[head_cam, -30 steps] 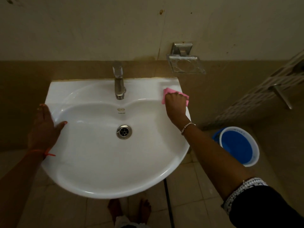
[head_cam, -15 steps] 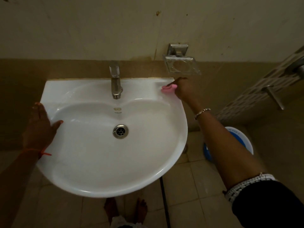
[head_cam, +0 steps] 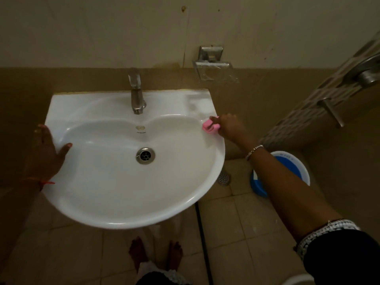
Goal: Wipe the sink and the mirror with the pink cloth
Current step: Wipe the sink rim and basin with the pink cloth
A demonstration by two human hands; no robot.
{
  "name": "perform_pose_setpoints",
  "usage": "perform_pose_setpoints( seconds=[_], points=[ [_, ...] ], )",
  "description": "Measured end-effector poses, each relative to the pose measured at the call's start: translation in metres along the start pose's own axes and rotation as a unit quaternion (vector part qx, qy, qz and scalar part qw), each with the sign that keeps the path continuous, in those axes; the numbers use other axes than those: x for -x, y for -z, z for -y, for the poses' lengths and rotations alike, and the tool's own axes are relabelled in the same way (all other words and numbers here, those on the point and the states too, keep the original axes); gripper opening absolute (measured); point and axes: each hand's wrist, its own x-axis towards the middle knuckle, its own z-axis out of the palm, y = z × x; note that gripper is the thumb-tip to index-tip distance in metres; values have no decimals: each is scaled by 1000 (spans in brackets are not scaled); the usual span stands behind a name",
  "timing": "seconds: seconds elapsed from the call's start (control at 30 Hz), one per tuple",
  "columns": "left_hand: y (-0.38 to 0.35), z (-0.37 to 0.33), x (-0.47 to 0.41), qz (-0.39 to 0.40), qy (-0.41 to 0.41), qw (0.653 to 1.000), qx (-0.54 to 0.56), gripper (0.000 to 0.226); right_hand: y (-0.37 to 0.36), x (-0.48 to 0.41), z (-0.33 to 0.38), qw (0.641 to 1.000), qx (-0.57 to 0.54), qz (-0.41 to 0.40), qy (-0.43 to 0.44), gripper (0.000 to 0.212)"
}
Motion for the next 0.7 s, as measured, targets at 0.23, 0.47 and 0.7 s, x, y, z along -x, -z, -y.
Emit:
perform_pose_setpoints(
  seconds=[0.23, 0.47, 0.7],
  points=[
    [-5, 7, 37, -18, 62, 996, 63, 74, -13, 36, 9, 998, -47, -25, -22, 35],
    [-4, -1, 57, -36, 69, 992, 103, 59, -24, 74, 35, 996, -65, -8, -59, 41],
    [1, -5, 70, -46, 68, 991, 102, 54, -37, 104, 72, 989, -95, -2, -110, 47]
  ],
)
